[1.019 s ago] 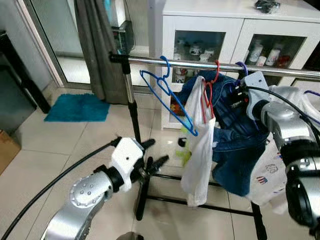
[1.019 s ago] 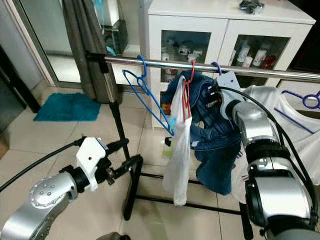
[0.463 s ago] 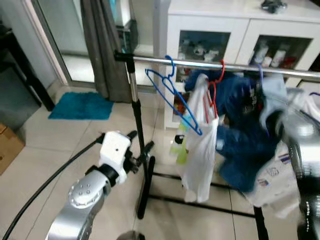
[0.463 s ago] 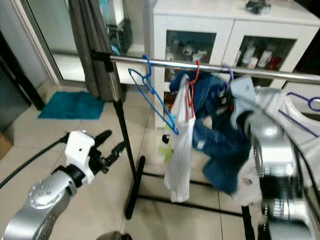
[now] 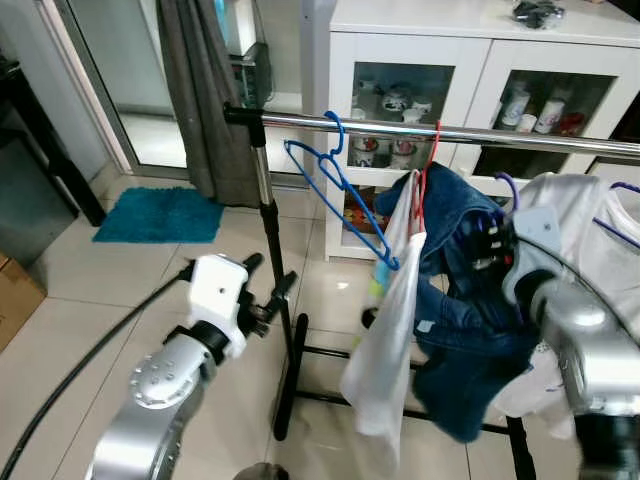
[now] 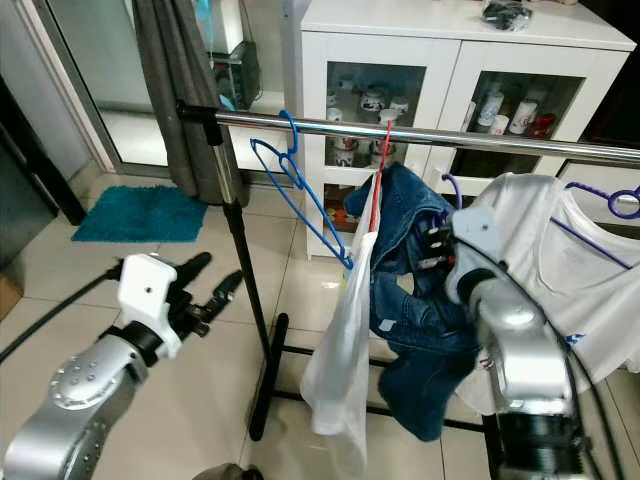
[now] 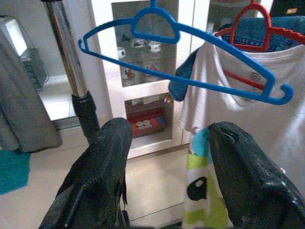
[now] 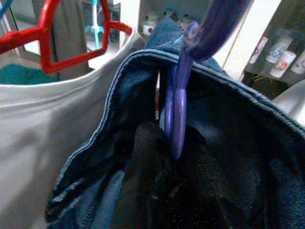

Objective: Hang hanger

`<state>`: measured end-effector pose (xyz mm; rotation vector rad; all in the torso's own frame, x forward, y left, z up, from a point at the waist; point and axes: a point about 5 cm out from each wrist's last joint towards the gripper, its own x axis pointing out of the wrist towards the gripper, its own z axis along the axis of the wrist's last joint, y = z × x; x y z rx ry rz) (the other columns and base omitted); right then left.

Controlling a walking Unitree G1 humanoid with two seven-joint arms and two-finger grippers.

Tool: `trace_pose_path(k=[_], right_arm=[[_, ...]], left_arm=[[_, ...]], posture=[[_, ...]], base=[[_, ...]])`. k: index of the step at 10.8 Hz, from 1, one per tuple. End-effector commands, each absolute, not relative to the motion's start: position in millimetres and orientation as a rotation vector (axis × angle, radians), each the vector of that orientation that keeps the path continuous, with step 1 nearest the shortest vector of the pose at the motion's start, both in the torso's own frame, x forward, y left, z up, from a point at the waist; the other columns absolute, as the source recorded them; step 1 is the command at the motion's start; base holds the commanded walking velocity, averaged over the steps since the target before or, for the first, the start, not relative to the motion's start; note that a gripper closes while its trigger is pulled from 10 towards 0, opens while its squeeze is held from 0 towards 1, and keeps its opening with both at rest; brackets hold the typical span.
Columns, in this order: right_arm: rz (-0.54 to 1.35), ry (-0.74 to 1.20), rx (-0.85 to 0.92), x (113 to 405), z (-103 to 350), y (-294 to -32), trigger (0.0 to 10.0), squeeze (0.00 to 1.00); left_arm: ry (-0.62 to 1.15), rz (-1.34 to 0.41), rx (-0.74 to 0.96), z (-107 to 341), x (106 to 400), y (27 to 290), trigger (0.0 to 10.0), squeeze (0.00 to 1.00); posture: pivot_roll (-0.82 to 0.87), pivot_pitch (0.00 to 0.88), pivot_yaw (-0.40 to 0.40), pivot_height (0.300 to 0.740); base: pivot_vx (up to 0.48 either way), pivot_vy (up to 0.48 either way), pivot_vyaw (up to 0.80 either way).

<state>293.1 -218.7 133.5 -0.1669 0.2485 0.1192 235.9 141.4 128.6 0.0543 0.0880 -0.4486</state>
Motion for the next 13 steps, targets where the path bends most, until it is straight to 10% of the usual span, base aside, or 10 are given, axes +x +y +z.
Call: trace_pose_path(k=[1,13], right_arm=[[0.102,0.203,-0.186,291,144,-218,0.0,0.00],[0.153,0.244,-0.182,289,129,-193,0.0,0.00]], left_arm=[[0.096,-0.439,0.043,128,239,143,10.0,0.00],[0.090,-0.395,0.021,132,248,155,10.0,0.00]], posture=[[-0.13,0.000,0.065,0.740],[-0.07,0.016,0.044,0.740]], base=[[0.000,0.000,0.00],[-0.190,0.000,0.00]])
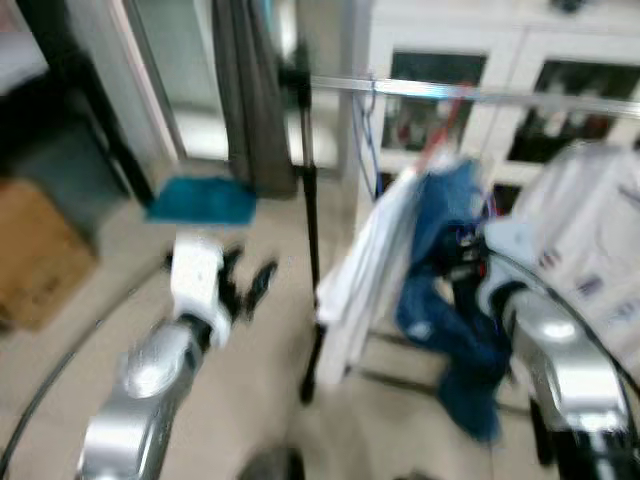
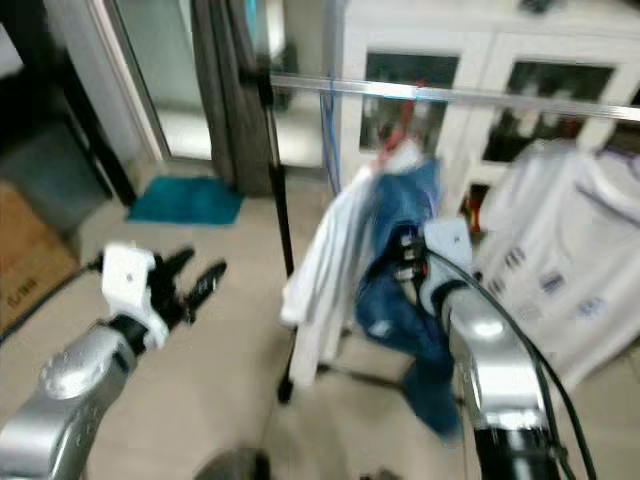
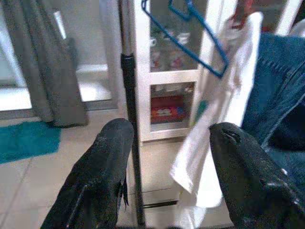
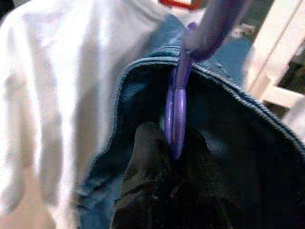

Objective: Hang hanger

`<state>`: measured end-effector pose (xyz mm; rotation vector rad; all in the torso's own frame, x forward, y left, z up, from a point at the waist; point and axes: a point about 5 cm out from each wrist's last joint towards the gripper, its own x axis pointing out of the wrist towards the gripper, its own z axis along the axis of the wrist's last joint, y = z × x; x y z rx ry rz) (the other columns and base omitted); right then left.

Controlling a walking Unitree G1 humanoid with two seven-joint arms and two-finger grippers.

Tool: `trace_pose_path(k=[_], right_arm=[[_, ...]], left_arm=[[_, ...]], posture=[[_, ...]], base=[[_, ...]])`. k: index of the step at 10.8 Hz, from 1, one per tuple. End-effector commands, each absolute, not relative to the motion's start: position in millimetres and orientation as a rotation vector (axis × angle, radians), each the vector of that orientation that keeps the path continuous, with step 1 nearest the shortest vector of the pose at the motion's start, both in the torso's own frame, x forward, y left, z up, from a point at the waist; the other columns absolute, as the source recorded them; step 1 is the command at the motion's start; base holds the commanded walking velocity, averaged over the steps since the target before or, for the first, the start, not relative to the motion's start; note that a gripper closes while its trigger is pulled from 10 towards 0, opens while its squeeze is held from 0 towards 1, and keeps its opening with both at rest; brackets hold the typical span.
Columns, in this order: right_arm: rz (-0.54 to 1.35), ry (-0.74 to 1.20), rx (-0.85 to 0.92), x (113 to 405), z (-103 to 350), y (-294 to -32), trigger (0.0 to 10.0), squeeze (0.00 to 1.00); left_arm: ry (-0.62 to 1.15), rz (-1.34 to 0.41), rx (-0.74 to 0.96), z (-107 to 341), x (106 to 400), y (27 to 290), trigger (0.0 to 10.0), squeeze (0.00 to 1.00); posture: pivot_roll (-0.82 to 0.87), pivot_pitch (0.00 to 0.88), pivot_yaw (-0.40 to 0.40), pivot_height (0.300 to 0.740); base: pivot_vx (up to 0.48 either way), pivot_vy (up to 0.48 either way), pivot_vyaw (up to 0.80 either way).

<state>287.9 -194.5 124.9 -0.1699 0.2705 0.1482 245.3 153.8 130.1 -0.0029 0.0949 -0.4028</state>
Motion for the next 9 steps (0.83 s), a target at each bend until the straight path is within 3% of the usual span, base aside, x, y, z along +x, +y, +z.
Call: trace_pose_path(k=[1,8,9], right_arm=[[0.160,0.239,-0.168,290,131,-191,0.0,0.00],[0.171,0.229,-0.176,287,134,-198,0.0,0.00],[0.193,0.211,-0.163,289,138,-196,0.0,0.00]], left_arm=[[0.091,-0.401,0.012,132,245,154,10.0,0.00],[0.091,-0.461,0.031,132,251,147,10.0,0.00],[0.065,-0.515,0.030,135,253,143,10.0,1.00]], posture=[[-0.08,0.010,0.046,0.740],[-0.10,0.000,0.060,0.740],[-0.10,0.000,0.061,0.740]], base=[[-0.315,0.000,0.00],[-0.256,0.000,0.00],[0.000,0.000,0.00]])
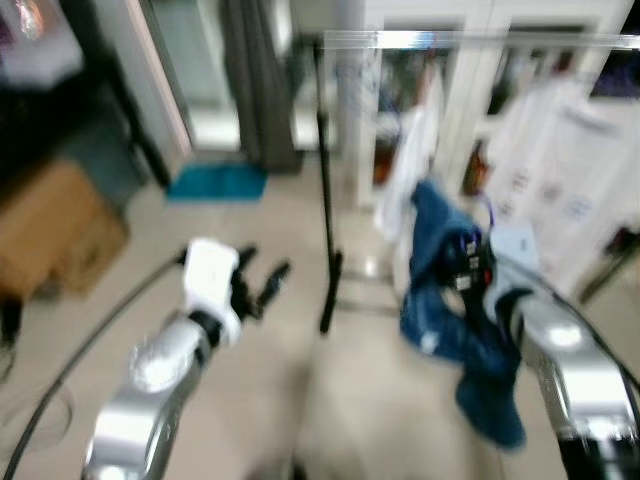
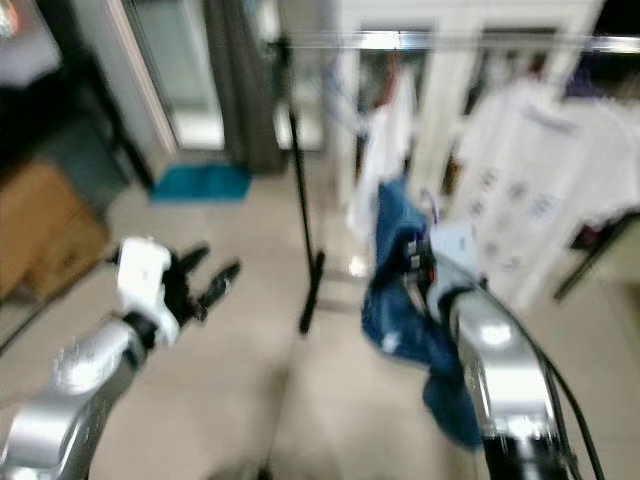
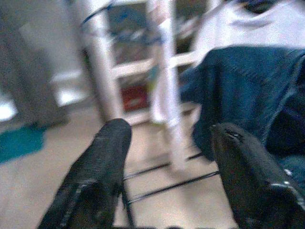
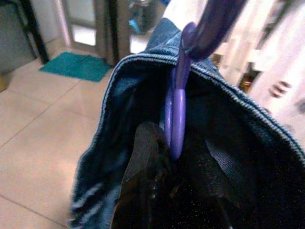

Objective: Hang hanger

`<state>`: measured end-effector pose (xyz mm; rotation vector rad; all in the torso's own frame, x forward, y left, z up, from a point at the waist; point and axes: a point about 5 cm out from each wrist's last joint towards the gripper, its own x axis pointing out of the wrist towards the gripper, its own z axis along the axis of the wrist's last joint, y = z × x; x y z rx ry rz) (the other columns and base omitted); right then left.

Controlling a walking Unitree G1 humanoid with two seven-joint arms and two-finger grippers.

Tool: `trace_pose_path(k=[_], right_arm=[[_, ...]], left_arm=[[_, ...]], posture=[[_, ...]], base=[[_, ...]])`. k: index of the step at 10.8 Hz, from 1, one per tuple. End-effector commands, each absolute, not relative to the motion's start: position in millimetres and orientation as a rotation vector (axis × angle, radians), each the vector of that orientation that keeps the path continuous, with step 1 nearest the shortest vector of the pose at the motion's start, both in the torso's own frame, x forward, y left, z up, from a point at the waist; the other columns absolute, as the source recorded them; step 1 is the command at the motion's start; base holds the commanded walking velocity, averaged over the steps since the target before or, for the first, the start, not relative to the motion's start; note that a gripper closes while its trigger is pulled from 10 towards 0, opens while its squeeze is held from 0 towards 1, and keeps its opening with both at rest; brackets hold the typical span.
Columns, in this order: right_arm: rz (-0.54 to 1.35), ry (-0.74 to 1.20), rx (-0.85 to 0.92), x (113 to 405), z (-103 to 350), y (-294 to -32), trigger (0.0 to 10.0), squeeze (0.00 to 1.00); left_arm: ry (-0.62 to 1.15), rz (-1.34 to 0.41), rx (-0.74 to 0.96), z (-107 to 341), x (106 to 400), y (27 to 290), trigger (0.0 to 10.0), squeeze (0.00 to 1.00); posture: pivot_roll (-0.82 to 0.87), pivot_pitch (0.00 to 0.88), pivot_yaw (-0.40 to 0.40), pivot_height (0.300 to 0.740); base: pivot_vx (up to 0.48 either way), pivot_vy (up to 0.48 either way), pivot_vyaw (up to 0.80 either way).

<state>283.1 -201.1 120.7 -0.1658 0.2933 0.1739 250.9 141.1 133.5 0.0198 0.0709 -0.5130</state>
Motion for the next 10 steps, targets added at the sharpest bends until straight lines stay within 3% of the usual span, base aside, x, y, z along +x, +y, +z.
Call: trace_pose_path(k=[1,5,6,7,10], right_arm=[[0.222,0.194,-0.160,290,143,-193,0.0,0.00],[0.449,0.117,-0.117,289,171,-155,0.0,0.00],[0.495,0.095,-0.098,287,179,-147,0.0,0.00],[0.536,0.076,-0.092,283,186,-140,0.0,0.00],[0.602,0.063,-0.065,276,195,-129,0.0,0.00]], left_arm=[[0.065,-0.547,0.038,136,256,140,10.0,1.00],[0.092,-0.756,0.161,133,283,121,10.0,1.00],[0.087,-0.802,0.131,133,288,115,10.0,0.29],[0.085,-0.799,0.129,132,297,111,10.0,0.00],[0.083,-0.792,0.034,126,308,102,10.0,0.00]], posture=[[-0.10,0.000,0.062,0.740],[-0.10,0.000,0.062,0.740],[-0.10,0.000,0.070,0.740],[-0.10,0.000,0.080,0.740],[-0.10,0.000,0.091,0.740]], base=[[0.000,0.000,0.00],[0.000,0.000,0.00],[0.000,0.000,0.00],[0.000,0.000,0.00],[0.000,0.000,0.00]])
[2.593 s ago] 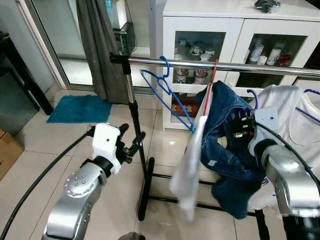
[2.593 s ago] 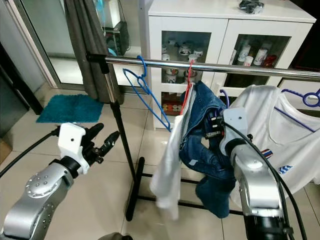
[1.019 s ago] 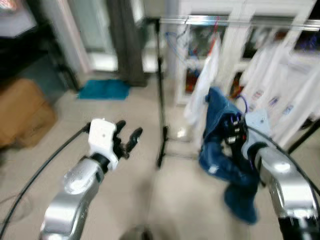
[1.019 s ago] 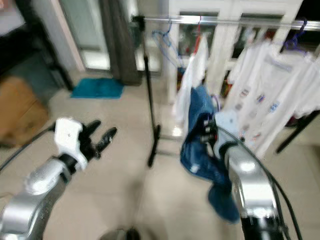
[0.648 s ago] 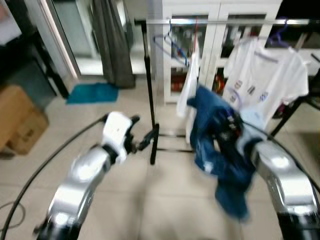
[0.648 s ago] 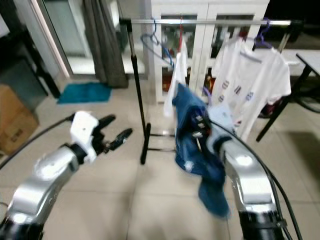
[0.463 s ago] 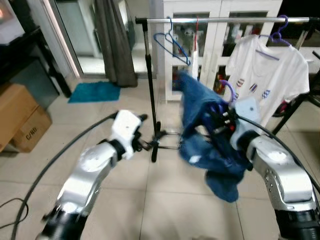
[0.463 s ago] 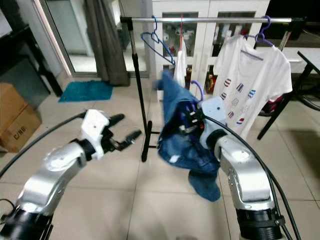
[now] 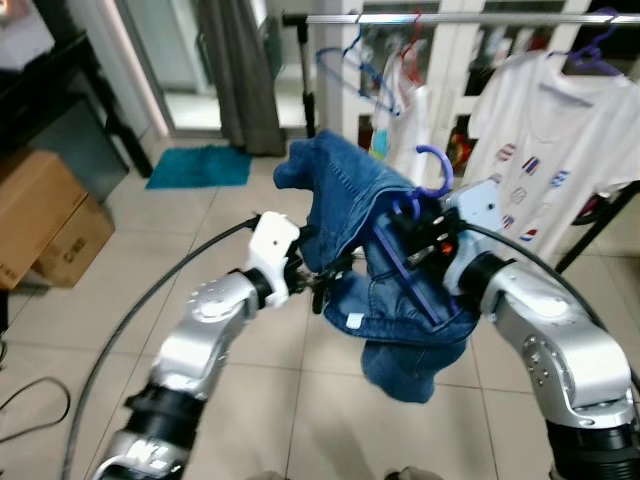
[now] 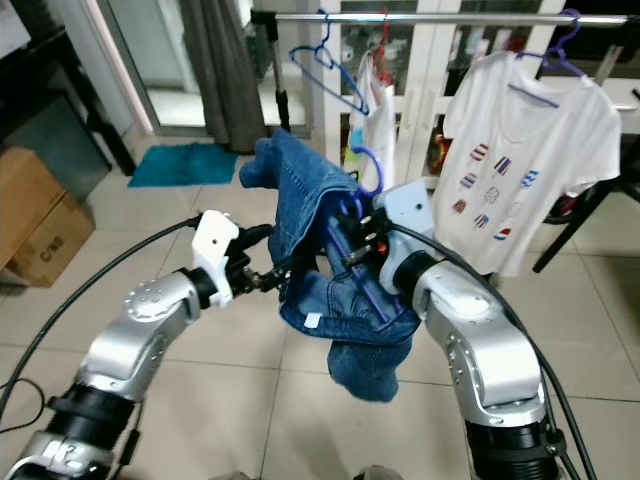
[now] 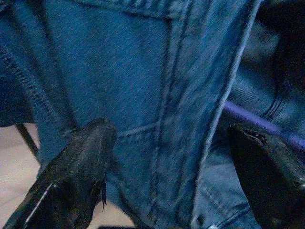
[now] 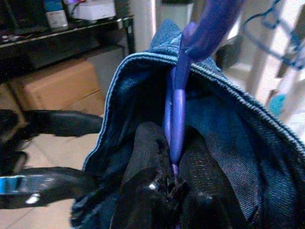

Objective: Hang hanger

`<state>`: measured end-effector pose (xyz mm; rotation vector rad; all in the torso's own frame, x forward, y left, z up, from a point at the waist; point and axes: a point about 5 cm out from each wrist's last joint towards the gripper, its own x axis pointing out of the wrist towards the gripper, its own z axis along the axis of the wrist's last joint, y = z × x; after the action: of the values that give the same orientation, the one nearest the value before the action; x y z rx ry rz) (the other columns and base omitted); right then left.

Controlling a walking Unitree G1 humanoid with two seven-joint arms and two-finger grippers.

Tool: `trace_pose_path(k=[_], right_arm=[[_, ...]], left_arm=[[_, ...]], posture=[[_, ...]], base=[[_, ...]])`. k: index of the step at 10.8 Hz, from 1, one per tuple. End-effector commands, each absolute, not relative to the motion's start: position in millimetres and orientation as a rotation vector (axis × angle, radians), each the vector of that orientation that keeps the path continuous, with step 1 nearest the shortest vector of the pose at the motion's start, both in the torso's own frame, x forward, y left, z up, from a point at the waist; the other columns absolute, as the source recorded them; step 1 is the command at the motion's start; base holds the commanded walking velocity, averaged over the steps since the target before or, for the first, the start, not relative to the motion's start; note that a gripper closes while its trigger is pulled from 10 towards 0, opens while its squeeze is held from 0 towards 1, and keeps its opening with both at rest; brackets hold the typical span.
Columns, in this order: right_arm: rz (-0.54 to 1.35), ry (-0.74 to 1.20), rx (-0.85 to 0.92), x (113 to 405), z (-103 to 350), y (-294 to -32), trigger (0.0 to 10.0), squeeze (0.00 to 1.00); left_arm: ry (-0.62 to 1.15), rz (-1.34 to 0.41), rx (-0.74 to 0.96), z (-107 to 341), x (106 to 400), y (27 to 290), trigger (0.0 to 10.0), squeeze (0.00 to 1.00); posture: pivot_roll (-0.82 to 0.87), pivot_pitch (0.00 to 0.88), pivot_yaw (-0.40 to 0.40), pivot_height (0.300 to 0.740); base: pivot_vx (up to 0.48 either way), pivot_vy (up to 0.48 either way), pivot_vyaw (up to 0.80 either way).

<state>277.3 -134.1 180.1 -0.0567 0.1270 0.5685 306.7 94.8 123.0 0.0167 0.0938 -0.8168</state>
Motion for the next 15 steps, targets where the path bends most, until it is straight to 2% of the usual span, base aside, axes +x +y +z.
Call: trace_pose_path(k=[1,2,5,15], right_arm=[[0.614,0.064,-0.058,275,196,-125,0.0,0.00],[0.618,0.064,-0.053,273,198,-122,0.0,0.00],[0.617,0.065,-0.042,272,199,-121,0.0,0.00],[0.624,0.083,-0.050,271,195,-120,0.0,0.00]], left_arm=[[0.087,-0.831,0.010,123,309,95,9.9,0.00],[0.079,-0.847,0.014,123,310,91,0.0,0.00],[0.104,-0.718,0.134,115,321,108,0.0,0.00],[0.008,-0.672,0.106,132,331,125,0.0,0.00]], posture=[[-0.10,0.000,0.098,0.740],[-0.10,0.000,0.103,0.740],[-0.10,0.000,0.109,0.740],[-0.09,0.000,0.121,0.740]], base=[[0.000,0.000,0.00],[0.000,0.000,0.00],[0.000,0.000,0.00],[0.000,0.000,0.00]])
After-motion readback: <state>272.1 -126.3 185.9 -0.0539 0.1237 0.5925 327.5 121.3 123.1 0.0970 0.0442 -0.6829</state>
